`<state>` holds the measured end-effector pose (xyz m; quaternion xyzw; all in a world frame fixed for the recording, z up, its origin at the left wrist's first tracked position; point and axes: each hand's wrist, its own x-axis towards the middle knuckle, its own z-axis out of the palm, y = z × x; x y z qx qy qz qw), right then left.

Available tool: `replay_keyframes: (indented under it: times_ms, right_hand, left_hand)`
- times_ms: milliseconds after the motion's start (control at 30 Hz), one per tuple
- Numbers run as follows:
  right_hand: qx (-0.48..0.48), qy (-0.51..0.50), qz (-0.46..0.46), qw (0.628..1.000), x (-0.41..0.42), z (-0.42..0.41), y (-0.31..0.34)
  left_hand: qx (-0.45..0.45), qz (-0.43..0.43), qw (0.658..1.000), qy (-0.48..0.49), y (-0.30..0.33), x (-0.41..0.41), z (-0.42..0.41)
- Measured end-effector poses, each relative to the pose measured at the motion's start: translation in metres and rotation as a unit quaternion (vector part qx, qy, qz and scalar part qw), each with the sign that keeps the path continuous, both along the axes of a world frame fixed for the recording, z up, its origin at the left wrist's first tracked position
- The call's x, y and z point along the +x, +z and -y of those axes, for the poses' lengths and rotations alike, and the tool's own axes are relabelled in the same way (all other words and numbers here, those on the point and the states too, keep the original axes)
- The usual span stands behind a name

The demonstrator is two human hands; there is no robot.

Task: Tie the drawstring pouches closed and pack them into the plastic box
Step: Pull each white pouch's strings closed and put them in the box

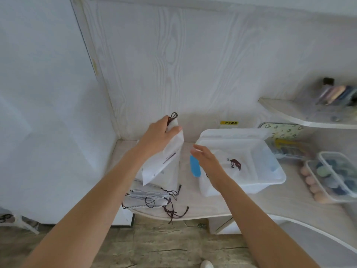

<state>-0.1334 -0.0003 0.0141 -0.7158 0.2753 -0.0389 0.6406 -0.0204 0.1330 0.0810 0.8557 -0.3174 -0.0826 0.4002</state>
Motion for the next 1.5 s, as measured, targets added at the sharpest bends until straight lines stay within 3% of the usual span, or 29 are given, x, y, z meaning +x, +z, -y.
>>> replay_keyframes:
  times_ms: [133,333,433,533,633,767,867,933,1000,1133,1200,1300,1400,1500]
  right_hand:
    - [0.162,-0.046,0.011,0.986,-0.003,0.017,0.007]
    - [0.283,-0.041,0.026,0.958,-0.021,0.063,0.007]
    - [0.297,-0.071,0.074,0.949,-0.035,0.103,0.006]
    - [0.209,-0.102,0.091,0.968,-0.046,0.131,-0.002]
    - [0.013,-0.108,0.006,0.994,-0.062,0.166,-0.017]
    - [-0.208,-0.063,-0.066,0.974,-0.067,0.196,-0.033]
    - [-0.300,-0.018,-0.105,0.948,-0.060,0.210,-0.042]
    - [-0.335,0.029,-0.137,0.932,-0.056,0.214,-0.045]
    - [-0.381,0.084,-0.191,0.901,-0.053,0.214,-0.047]
    - [-0.400,0.139,-0.259,0.868,-0.049,0.212,-0.056]
    - [-0.430,0.143,-0.284,0.845,-0.048,0.210,-0.061]
    - [-0.472,0.148,-0.280,0.822,-0.050,0.205,-0.063]
    - [-0.470,0.154,-0.268,0.827,-0.048,0.199,-0.060]
    - [-0.427,0.161,-0.266,0.849,-0.043,0.192,-0.050]
  left_hand:
    - [-0.140,-0.100,0.984,0.045,0.022,-0.008,0.024]
    - [-0.323,-0.344,0.879,0.067,0.032,-0.027,0.082]
    - [-0.356,-0.417,0.833,0.079,0.029,-0.037,0.117]
    - [-0.366,-0.430,0.815,0.129,0.011,-0.039,0.132]
    - [-0.294,-0.365,0.860,0.202,-0.019,-0.046,0.150]
    - [-0.181,-0.279,0.912,0.238,-0.058,-0.062,0.164]
    - [-0.071,-0.154,0.951,0.258,-0.073,-0.071,0.169]
    - [0.070,-0.004,0.970,0.233,-0.082,-0.075,0.170]
    - [0.241,0.155,0.935,0.208,-0.095,-0.078,0.170]
    - [0.301,0.341,0.889,0.056,-0.104,-0.079,0.182]
    - [0.350,0.284,0.892,-0.020,-0.101,-0.077,0.189]
    - [0.454,0.168,0.873,-0.049,-0.110,-0.075,0.193]
    - [0.506,0.145,0.845,-0.093,-0.113,-0.076,0.197]
    - [0.470,0.136,0.868,-0.091,-0.105,-0.074,0.197]
